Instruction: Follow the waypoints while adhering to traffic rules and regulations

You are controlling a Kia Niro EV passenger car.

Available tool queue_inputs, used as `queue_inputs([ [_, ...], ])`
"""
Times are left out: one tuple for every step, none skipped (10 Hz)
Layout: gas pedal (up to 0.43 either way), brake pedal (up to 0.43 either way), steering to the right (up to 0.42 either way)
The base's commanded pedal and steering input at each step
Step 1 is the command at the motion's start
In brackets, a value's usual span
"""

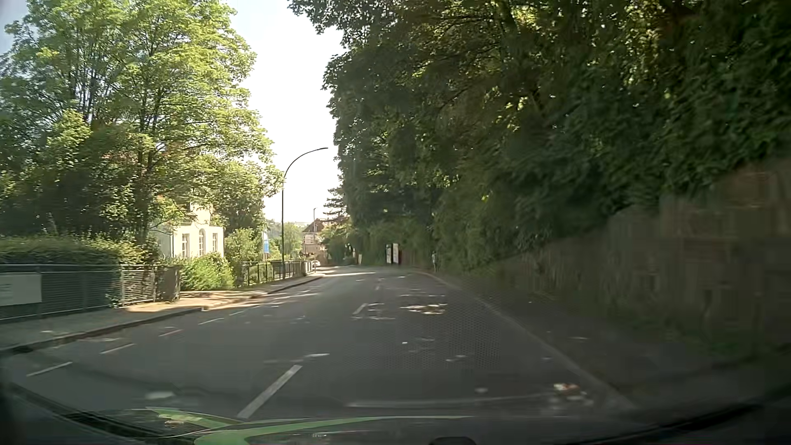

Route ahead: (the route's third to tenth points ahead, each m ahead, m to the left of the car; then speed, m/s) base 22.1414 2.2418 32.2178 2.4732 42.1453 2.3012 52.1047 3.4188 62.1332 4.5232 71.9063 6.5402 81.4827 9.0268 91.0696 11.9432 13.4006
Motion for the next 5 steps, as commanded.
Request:
queue_inputs([
  [0.028,0.0,-0.002],
  [0.028,0.0,-0.002],
  [0.028,0.0,-0.005],
  [0.028,0.0,-0.008],
  [0.028,0.0,-0.01],
])
